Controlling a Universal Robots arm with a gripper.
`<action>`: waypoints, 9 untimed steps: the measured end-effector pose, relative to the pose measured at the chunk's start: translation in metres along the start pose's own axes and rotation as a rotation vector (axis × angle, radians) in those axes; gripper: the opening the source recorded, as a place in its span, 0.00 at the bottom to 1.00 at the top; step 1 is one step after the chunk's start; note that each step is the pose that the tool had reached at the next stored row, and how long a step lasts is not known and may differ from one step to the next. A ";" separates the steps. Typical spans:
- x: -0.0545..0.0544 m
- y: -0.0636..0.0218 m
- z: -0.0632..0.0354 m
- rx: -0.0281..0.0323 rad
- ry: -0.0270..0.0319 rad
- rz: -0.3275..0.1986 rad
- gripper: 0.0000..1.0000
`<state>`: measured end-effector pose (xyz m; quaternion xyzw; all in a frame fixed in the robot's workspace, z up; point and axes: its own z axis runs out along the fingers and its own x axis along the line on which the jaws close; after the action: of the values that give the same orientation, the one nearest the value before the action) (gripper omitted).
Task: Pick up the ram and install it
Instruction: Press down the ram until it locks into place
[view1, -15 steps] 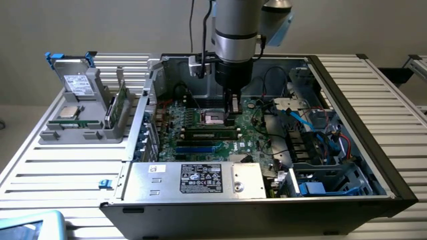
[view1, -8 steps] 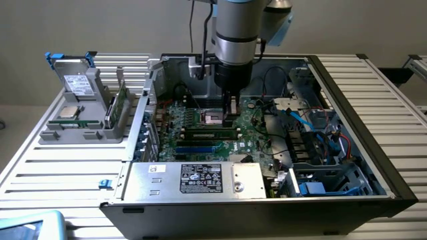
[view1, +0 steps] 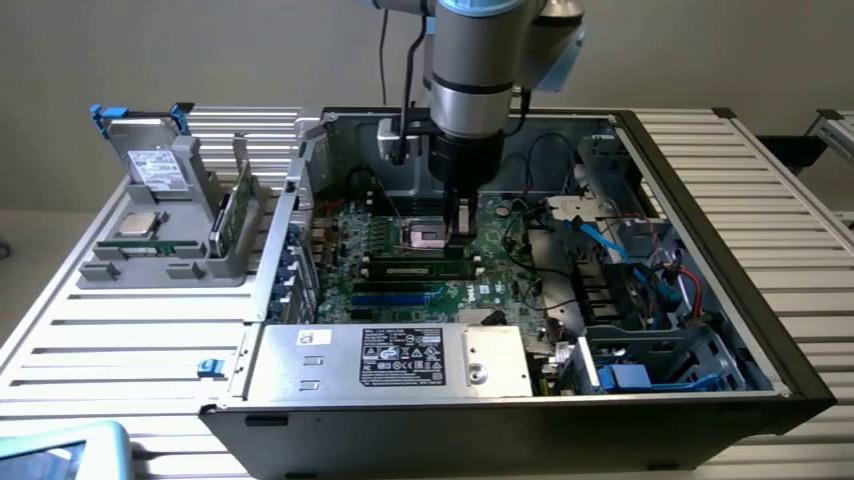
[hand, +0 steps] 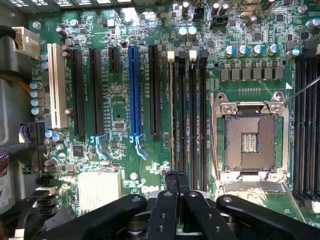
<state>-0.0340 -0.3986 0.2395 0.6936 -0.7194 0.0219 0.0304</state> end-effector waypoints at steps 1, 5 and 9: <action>0.000 -0.0001 0.0009 0.0000 0.0000 0.000 0.11; -0.001 -0.0002 0.0030 0.0008 0.0000 0.000 0.11; -0.001 -0.0004 0.0043 0.0050 -0.0002 0.000 0.11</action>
<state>-0.0336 -0.3976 0.2351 0.6935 -0.7195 0.0236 0.0286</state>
